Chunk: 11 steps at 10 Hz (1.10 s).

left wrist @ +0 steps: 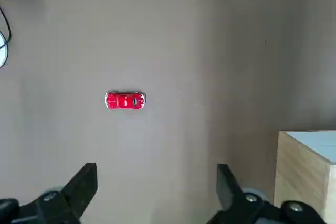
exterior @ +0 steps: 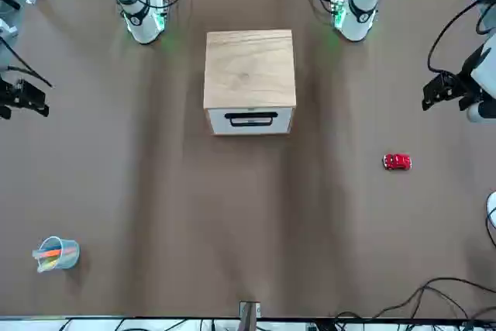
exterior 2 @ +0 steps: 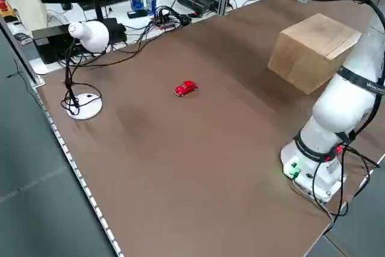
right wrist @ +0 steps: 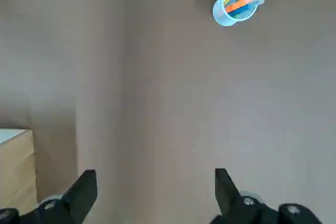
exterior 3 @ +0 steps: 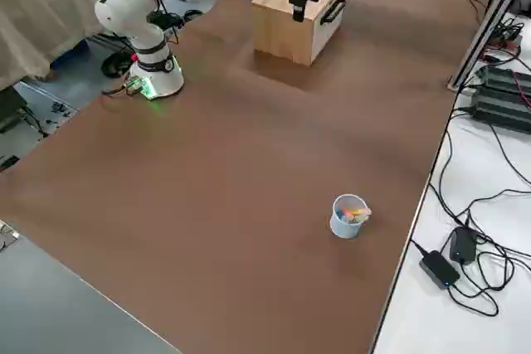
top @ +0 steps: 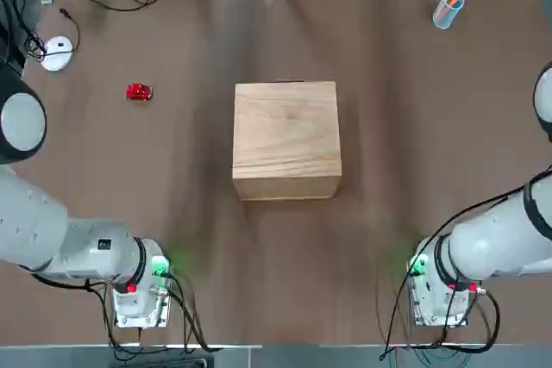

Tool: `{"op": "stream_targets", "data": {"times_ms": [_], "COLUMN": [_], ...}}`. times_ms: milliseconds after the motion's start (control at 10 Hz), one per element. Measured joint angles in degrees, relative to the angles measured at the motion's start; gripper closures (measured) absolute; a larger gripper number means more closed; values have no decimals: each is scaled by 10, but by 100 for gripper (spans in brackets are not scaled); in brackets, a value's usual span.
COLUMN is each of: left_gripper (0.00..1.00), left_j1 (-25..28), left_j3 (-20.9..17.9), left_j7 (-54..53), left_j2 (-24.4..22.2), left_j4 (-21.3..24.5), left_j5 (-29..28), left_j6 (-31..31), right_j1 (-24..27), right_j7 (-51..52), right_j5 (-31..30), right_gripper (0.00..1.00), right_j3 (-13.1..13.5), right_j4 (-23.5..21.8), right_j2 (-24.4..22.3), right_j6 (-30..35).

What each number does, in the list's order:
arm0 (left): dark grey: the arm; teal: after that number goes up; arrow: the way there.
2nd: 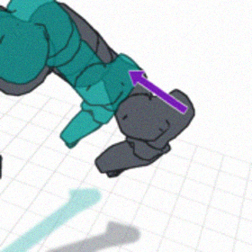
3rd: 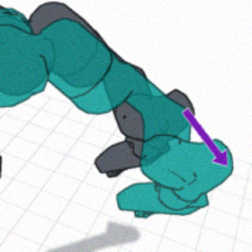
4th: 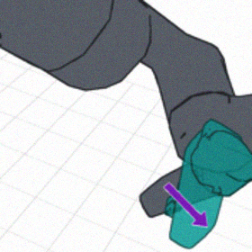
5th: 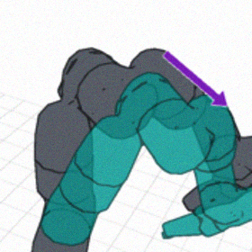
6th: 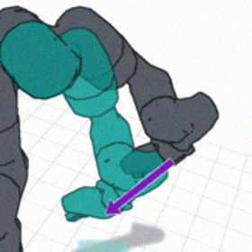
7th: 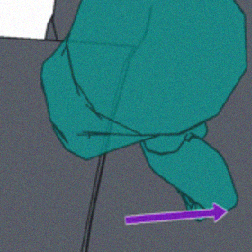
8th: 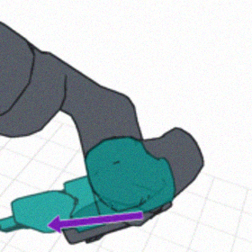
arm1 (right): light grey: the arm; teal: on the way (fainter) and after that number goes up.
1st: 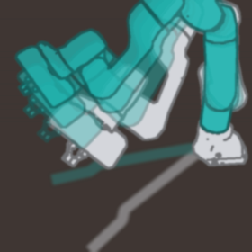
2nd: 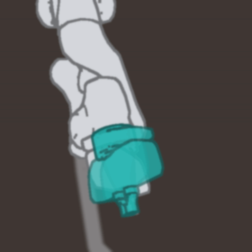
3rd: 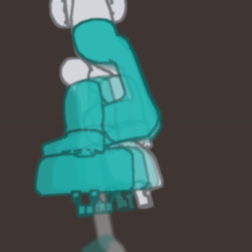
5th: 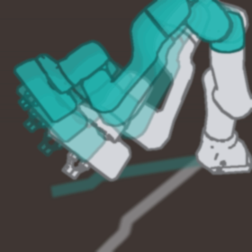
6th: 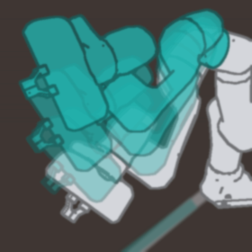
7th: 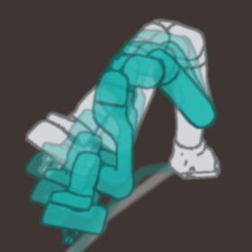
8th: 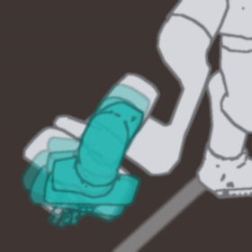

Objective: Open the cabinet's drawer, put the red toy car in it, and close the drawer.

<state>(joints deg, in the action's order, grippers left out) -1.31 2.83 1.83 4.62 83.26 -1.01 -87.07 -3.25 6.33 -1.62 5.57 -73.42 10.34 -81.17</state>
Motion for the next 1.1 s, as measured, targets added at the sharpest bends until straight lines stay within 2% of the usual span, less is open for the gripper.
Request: {"op": "stream_targets", "data": {"times_ms": [500,800,900,1000,1100], "left_gripper": [0,4,7,17,32], "left_j1": [-4,-5,-8,-8,-9], "left_j3": [4,5,8,15,22], "left_j7": [2,-1,-1,2,4], "left_j2": [6,11,12,14,15], "left_j4": [0,0,0,0,0], "left_j5": [0,0,2,4,4], "left_j6": [-11,-39,-57,-64,-65], "right_j1": [-3,-22,-34,-55,-82], "right_j7": [0,2,6,7,7], "right_j5": [4,73,81,83,84], "right_gripper": [0,1,2,1,2], "right_j3": [-2,-6,-7,-8,-10], "right_j4": [-1,-17,-20,-22,-23], "right_j2": [0,16,34,56,82], "right_j6": [2,2,0,-3,-8]}}
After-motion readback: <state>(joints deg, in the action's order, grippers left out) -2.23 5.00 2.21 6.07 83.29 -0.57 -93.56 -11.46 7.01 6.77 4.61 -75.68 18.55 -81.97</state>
